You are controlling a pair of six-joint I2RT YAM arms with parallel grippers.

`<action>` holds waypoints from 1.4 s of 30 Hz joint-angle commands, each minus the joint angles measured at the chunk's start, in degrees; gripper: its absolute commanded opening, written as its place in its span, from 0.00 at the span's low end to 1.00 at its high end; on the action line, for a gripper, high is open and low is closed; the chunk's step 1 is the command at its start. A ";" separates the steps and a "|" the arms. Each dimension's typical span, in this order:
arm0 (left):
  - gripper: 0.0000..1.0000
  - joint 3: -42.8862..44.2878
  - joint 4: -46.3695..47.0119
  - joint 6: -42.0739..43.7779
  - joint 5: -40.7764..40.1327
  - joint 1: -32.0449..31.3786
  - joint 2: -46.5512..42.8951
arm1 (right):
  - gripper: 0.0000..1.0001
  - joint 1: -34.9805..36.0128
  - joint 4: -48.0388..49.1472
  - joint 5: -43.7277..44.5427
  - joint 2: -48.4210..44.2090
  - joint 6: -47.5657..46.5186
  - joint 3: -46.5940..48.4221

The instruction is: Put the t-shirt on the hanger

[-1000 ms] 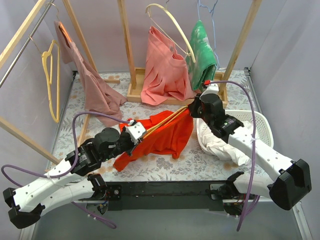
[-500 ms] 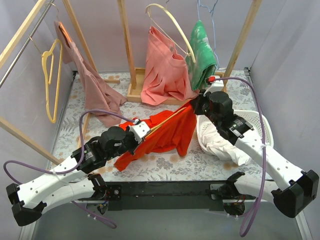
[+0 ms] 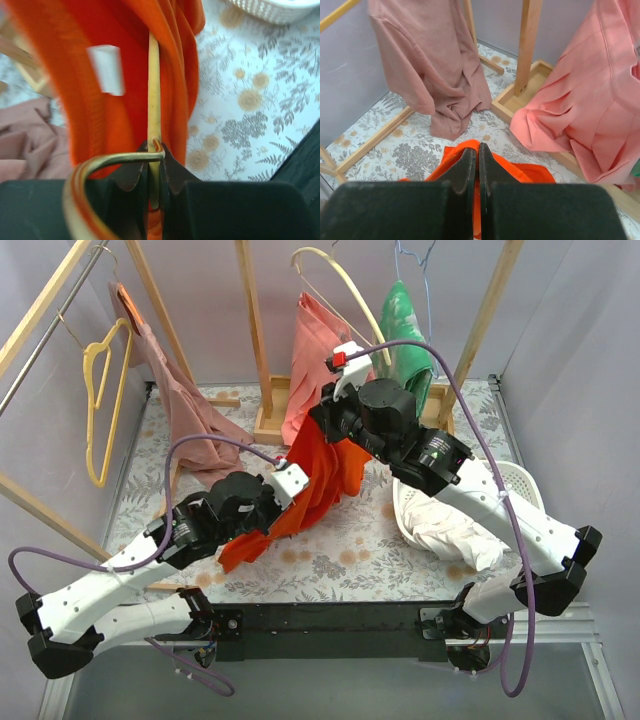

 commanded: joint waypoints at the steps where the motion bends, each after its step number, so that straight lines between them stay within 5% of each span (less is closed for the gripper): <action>1: 0.00 11.98 -6.42 2.96 -5.48 0.13 0.08 | 0.01 0.76 -1.78 -2.13 -0.35 -3.94 7.91; 7: 0.00 23.95 -10.74 4.19 -4.55 0.14 3.77 | 0.03 2.26 -6.71 -5.91 0.45 -4.11 15.22; 10: 0.00 25.45 -12.40 4.98 -0.77 0.13 3.51 | 0.30 2.26 -6.63 -5.04 -0.96 -6.65 13.90; 11: 0.00 25.45 -12.85 5.24 0.81 0.13 3.60 | 0.51 2.17 -6.80 -3.73 -1.40 -7.53 13.81; 14: 0.00 23.88 -13.91 4.81 0.57 0.13 3.51 | 0.74 1.65 -7.68 -2.40 -3.76 -9.38 13.11; 18: 0.00 21.06 -13.12 3.49 0.13 0.13 1.06 | 0.82 -5.61 -3.92 -3.00 -11.49 -6.85 2.59; 21: 0.00 21.14 -13.11 3.23 0.21 0.13 -0.88 | 0.83 -16.50 -0.05 -14.15 -19.05 -1.49 -10.06; 25: 0.00 25.62 -15.66 3.05 -0.31 0.13 0.17 | 0.83 -23.83 15.47 -31.87 -26.70 2.73 -32.35; 29: 0.00 29.84 -18.04 3.14 0.13 0.13 2.10 | 0.82 -27.53 27.98 -42.37 -27.33 7.21 -43.72; 36: 0.00 37.40 -18.39 3.31 0.30 0.13 4.30 | 0.79 -28.15 38.37 -48.19 -19.61 12.50 -41.66; 39: 0.00 40.83 -18.13 4.63 -1.54 0.13 5.53 | 0.52 -28.15 35.50 -46.70 -17.14 12.68 -33.34; 40: 0.00 42.57 -17.95 5.15 -2.33 0.13 5.88 | 0.28 -28.24 33.39 -43.73 -17.05 11.89 -30.43; 42: 0.00 43.90 -17.34 6.12 -5.14 0.14 6.59 | 0.06 -28.15 23.51 -38.46 -17.22 9.61 -21.32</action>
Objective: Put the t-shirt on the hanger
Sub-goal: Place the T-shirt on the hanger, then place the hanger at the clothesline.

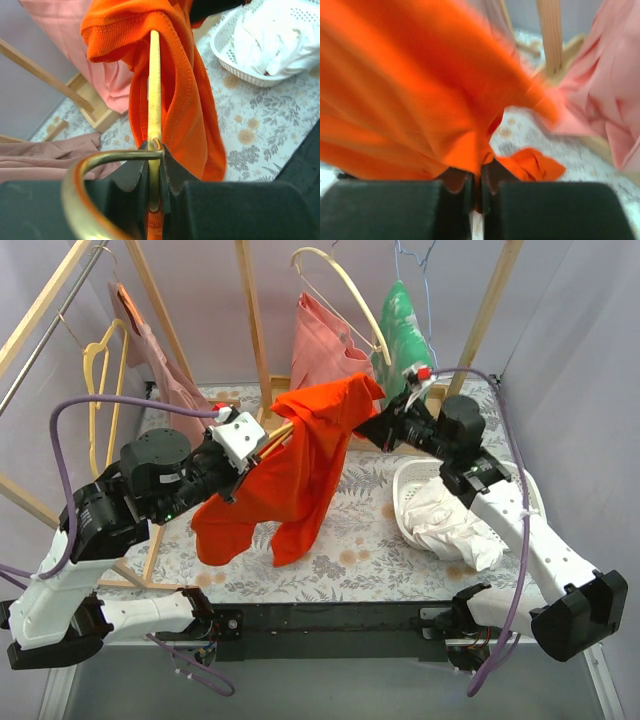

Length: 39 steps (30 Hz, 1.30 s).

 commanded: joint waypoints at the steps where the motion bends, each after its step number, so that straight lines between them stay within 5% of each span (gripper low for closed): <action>1: 0.00 6.09 3.54 2.50 -5.45 0.13 0.25 | 0.01 -0.24 -6.78 11.48 -1.79 -3.76 18.84; 6: 0.00 7.60 4.15 1.97 -8.09 0.13 -1.06 | 0.01 -5.23 -15.94 18.76 -2.58 -8.45 25.02; 14: 0.00 0.40 3.36 -0.31 -10.29 0.13 -5.28 | 0.01 -9.20 -16.56 16.29 -1.18 -4.15 10.20; 15: 0.00 -0.91 3.62 -0.40 -9.95 0.13 -5.63 | 0.07 -9.29 -16.39 15.59 -1.09 -4.05 9.21; 17: 0.00 -1.98 4.33 -0.93 -9.07 0.13 -6.34 | 0.36 -8.85 -14.82 11.81 -1.96 -2.92 6.06; 19: 0.00 -3.03 3.89 -1.19 -7.84 0.13 -6.17 | 0.50 -8.15 -14.89 14.16 -4.58 -3.00 4.55; 23: 0.00 -5.84 1.35 -0.67 -4.60 0.13 -5.99 | 0.60 -6.22 -13.14 14.01 -11.27 -5.98 2.52; 30: 0.00 -19.19 3.80 4.33 10.94 0.13 -11.25 | 0.63 -1.48 -10.85 0.13 -14.71 -16.61 7.43; 39: 0.00 -27.99 5.91 10.40 27.93 0.13 -14.42 | 0.68 12.59 -35.71 -6.90 1.17 -34.11 29.67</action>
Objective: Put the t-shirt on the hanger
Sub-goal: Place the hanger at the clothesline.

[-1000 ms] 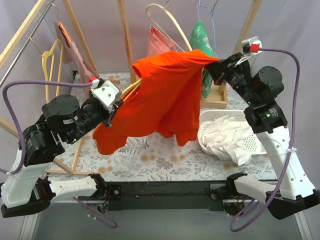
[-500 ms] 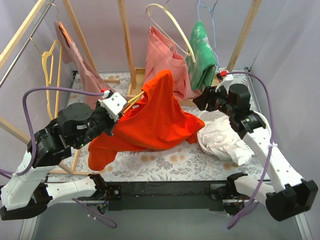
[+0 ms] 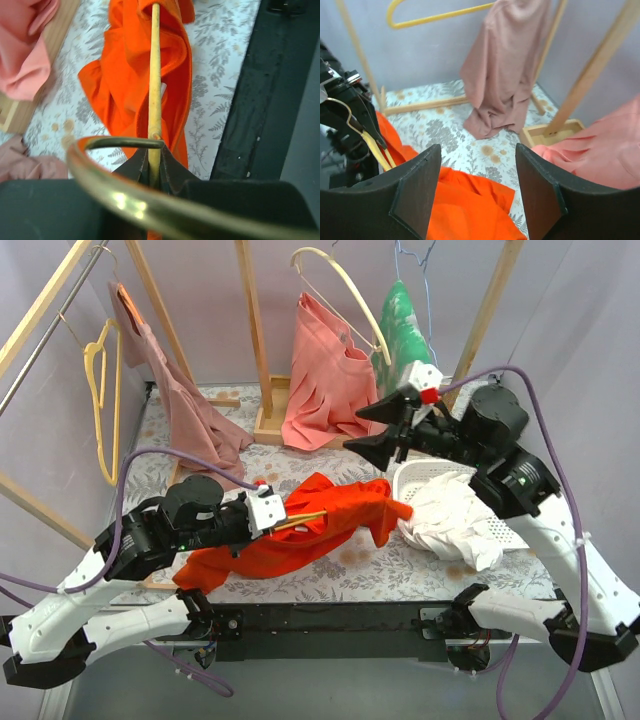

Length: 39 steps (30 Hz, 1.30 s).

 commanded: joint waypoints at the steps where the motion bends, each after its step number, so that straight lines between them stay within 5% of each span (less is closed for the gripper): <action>1: 0.00 -1.37 4.05 4.96 10.45 0.13 -3.06 | 0.69 2.87 -15.13 -8.45 7.68 -10.02 6.79; 20: 0.00 -9.72 9.15 4.62 20.30 0.13 -3.24 | 0.71 9.72 -20.33 -26.49 1.89 -11.00 -9.99; 39: 0.00 -8.41 10.21 5.50 17.05 0.22 -0.52 | 0.70 18.16 -25.86 -0.49 0.49 -8.36 -14.30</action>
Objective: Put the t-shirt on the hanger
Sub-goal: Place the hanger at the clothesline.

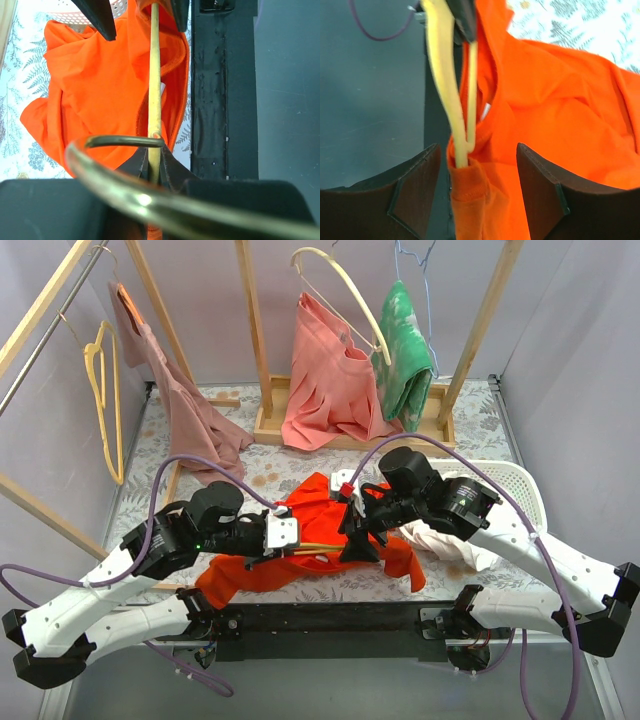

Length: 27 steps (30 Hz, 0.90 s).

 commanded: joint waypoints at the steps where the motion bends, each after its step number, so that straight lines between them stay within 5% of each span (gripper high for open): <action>1: 0.00 1.78 1.95 0.67 -0.70 0.16 -0.56 | 0.69 0.22 -1.73 6.23 -2.62 0.04 -0.90; 16: 0.00 3.62 2.64 0.75 -1.05 0.07 -0.82 | 0.57 0.31 -1.04 -0.36 -1.56 -0.84 -3.19; 20: 0.00 4.24 2.65 0.76 -1.40 0.24 -0.91 | 0.25 0.31 0.55 -0.19 -2.00 -0.50 -3.45; 21: 0.00 4.24 2.73 0.76 -1.57 0.16 -0.91 | 0.06 0.31 0.98 0.77 -2.09 -0.32 -3.28; 24: 0.06 4.24 2.91 0.23 -2.98 0.16 -0.91 | 0.01 0.31 1.51 2.01 -2.97 0.12 -2.75; 27: 0.23 3.97 3.88 -0.91 -5.87 0.16 -1.26 | 0.01 0.31 2.30 3.06 -4.11 0.56 -2.31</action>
